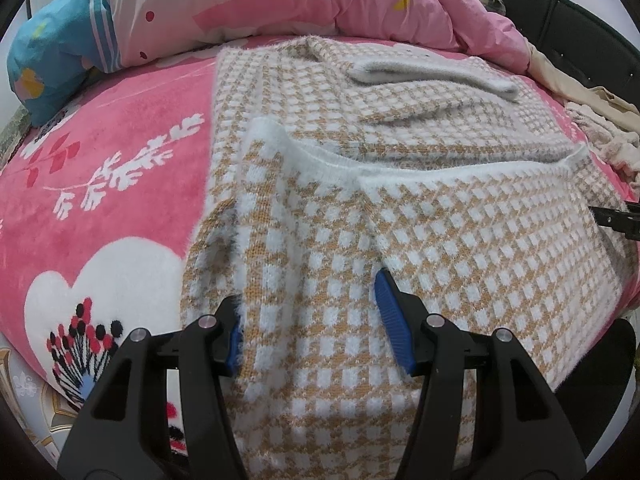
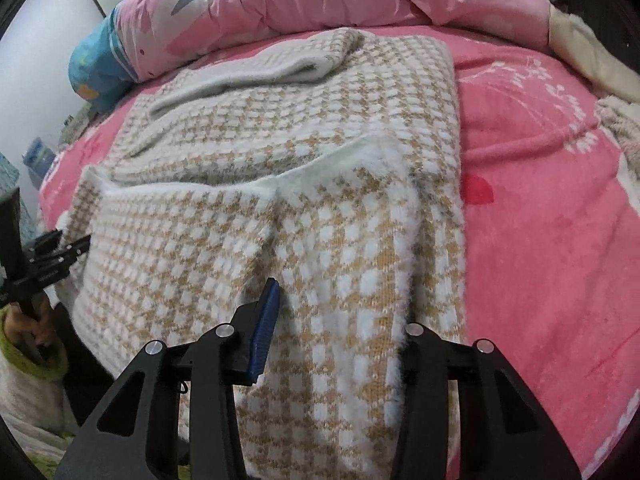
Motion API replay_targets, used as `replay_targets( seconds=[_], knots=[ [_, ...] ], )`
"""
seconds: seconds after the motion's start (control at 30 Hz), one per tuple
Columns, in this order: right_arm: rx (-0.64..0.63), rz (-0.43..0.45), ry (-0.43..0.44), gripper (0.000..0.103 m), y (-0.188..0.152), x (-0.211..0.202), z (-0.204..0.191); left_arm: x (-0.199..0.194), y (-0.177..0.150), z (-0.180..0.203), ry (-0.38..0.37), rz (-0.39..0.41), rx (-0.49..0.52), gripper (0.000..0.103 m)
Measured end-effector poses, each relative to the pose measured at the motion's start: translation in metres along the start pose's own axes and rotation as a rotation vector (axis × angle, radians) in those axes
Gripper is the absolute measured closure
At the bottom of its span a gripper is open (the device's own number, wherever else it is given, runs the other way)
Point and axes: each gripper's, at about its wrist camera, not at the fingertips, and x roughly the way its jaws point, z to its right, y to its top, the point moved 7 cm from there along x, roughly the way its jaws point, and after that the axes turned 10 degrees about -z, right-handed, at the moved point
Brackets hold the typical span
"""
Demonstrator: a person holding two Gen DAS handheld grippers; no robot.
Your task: Fold large clothes
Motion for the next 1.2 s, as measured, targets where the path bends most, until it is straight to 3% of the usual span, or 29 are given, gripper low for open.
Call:
replay_targets(
  seconds=[0.2, 1.2],
  knots=[
    [-0.015, 0.002, -0.042, 0.063, -0.0018, 0.0006, -0.0047, 0.0001, -0.0005, 0.0007, -0.001, -0.001, -0.002, 0.049],
    [-0.015, 0.003, -0.042, 0.063, -0.0007, -0.0002, -0.0031, 0.0001, 0.0006, -0.0011, 0.002, -0.001, -0.004, 0.049]
  ],
)
